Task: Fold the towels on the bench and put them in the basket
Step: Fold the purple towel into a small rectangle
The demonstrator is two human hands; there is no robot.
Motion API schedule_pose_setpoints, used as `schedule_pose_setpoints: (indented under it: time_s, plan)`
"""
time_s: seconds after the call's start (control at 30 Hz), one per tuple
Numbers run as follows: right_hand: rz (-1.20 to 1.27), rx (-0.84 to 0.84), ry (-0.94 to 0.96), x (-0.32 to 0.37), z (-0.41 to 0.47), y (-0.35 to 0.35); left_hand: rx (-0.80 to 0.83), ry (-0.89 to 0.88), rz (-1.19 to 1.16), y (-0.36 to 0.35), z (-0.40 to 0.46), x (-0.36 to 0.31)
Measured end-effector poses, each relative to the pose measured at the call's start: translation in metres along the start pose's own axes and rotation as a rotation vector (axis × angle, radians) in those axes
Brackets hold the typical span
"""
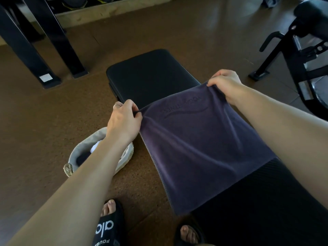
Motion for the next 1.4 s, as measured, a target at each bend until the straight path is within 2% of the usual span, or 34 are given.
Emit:
schedule_pose_setpoints:
  time_s: [0.3,0.57,0.8,1.17,1.4]
  plan:
    - [-0.101,-0.143,0.12,0.014,-0.014,0.016,0.027,0.001,-0.017,0.003,0.001,0.002]
    - [-0.118,-0.151,0.147,0.019,-0.022,0.023,0.067,-0.054,0.04,0.002,0.004,0.001]
    - [-0.086,-0.153,0.15,0.019,-0.026,0.025,0.078,-0.242,0.185,0.005,-0.004,-0.016]
    - [-0.196,-0.207,0.225,0.016,-0.031,0.021,0.23,-0.15,0.153,-0.005,-0.005,-0.015]
    - [-0.218,-0.27,0.314,0.019,-0.042,0.027,0.152,-0.21,0.16,0.01,-0.006,-0.021]
Point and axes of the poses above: each hand's wrist, its own z-axis towards the middle knuckle, its own y-axis out of the back of the hand, x = y × z, the point moved 6 cm from there along z, towards the middle knuckle, and after that the axes turned 10 degrees about x, right-handed, at the moved point
